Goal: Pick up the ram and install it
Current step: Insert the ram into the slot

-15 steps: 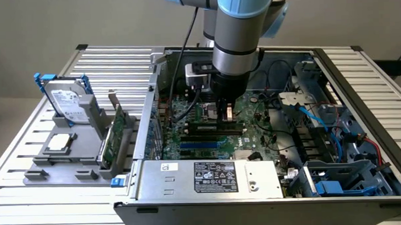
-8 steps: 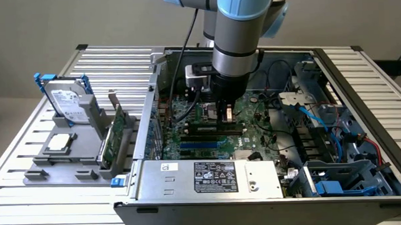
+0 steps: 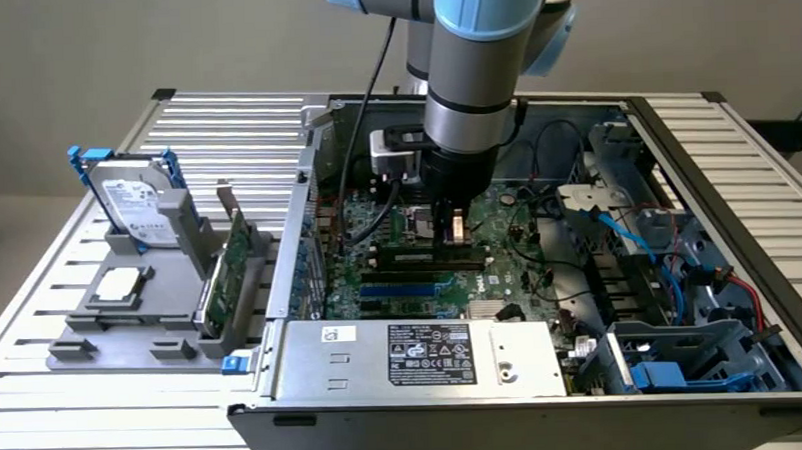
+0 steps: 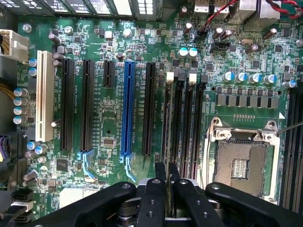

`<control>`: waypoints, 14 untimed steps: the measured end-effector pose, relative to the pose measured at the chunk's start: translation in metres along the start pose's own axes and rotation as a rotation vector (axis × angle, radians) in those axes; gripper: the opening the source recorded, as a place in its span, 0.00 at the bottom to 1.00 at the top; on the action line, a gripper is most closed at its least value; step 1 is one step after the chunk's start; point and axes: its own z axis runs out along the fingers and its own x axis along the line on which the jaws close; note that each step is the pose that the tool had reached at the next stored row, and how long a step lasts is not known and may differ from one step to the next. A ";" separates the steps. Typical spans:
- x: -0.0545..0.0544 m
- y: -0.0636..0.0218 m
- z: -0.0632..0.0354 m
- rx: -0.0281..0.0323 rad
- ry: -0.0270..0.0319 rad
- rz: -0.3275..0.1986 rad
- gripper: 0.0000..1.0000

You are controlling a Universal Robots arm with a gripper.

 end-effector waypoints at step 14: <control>0.000 -0.0001 0.0030 -0.0001 -0.0001 0.000 0.14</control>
